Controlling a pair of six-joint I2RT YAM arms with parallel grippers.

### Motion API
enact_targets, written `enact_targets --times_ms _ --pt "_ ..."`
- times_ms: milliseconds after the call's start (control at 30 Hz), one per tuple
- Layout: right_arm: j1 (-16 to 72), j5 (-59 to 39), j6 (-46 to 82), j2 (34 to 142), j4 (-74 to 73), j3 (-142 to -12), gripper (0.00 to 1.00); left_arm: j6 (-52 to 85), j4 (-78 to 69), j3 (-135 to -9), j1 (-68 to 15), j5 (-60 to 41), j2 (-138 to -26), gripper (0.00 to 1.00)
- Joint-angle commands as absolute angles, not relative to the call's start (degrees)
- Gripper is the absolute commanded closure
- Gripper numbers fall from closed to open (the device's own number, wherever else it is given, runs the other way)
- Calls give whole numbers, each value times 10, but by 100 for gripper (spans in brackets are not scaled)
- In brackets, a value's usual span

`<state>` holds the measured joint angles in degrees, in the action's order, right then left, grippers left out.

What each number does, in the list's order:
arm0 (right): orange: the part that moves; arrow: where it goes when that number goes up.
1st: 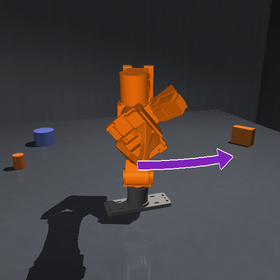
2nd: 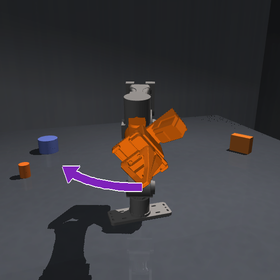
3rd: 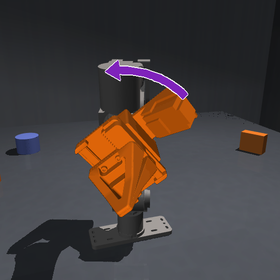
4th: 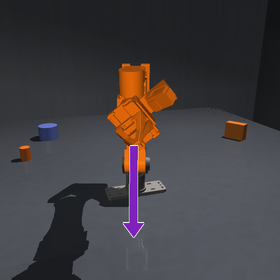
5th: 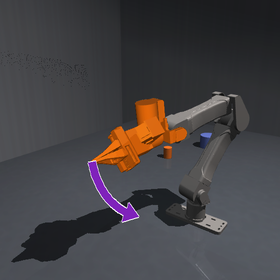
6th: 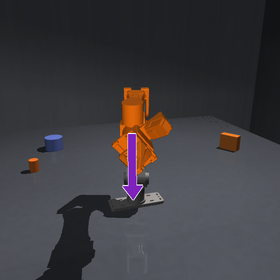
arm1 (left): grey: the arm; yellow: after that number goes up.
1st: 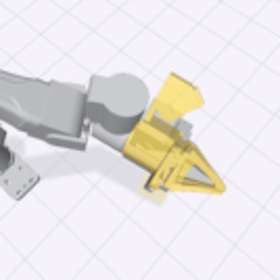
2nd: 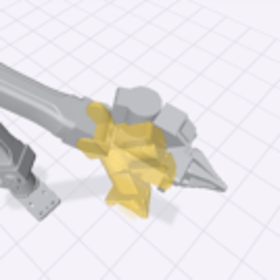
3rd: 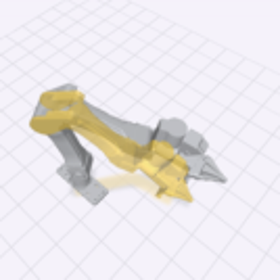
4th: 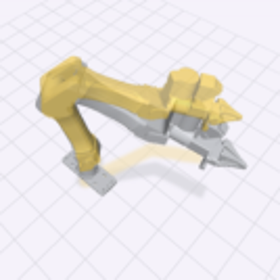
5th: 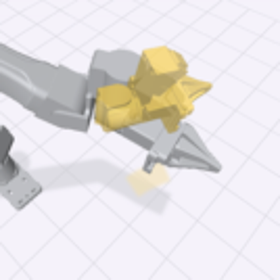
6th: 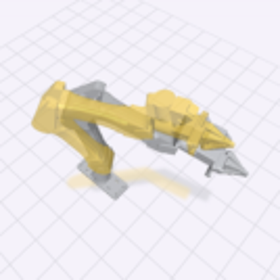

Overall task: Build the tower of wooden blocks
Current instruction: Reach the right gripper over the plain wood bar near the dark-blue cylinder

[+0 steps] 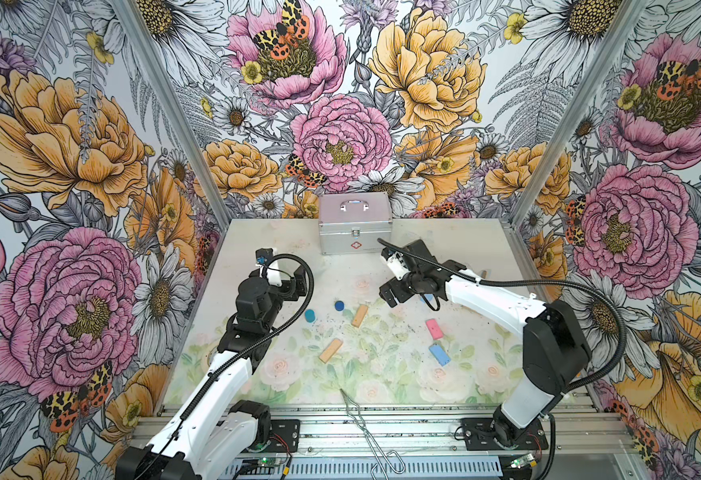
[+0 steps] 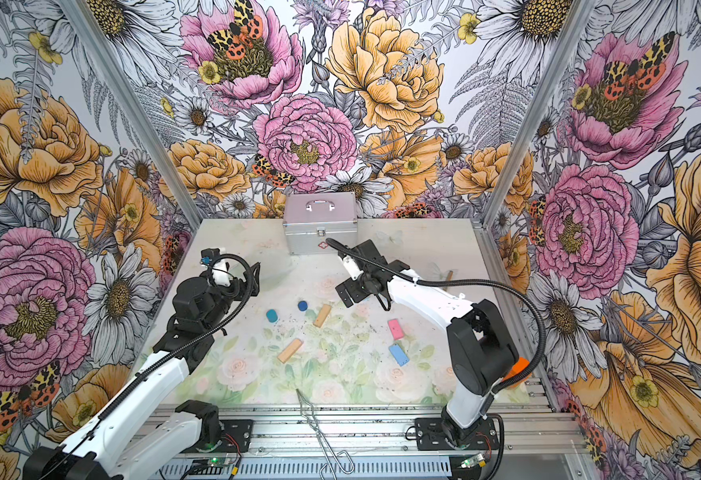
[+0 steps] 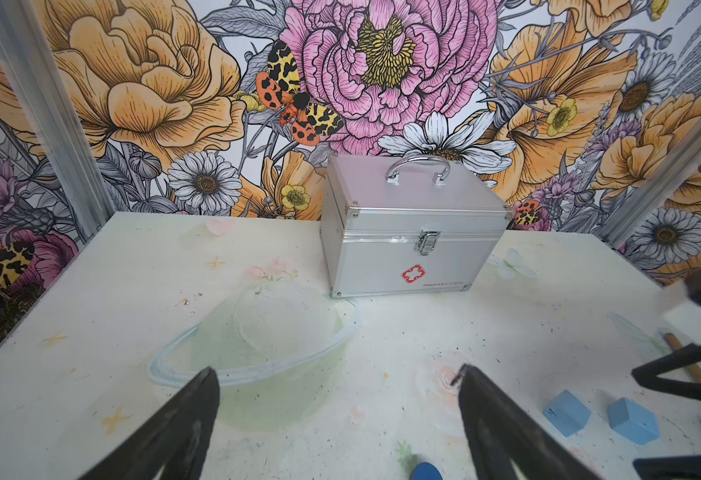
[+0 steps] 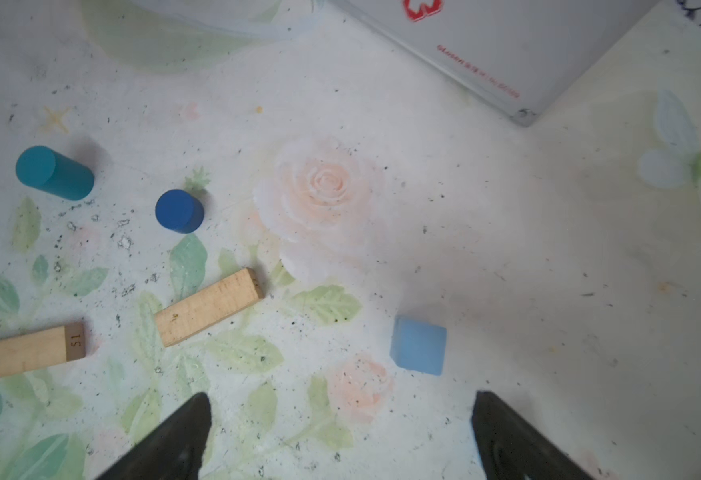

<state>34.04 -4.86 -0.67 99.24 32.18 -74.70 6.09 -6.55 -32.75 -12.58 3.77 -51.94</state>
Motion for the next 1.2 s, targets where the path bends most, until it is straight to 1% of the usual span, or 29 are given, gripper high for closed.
enact_targets --times_ms 0,233,433,1167 --pt "357 -67 -32 1024 342 -793 0 73 -68 -319 -122 54 -510 9" --pt "399 -62 -62 1091 353 -852 0 83 -75 -312 -121 70 -496 9" --pt "415 -67 -77 1128 360 -878 0 86 -76 -307 -123 79 -479 8" --pt "451 -38 -96 1184 375 -897 1 84 -70 -303 -131 93 -465 7"
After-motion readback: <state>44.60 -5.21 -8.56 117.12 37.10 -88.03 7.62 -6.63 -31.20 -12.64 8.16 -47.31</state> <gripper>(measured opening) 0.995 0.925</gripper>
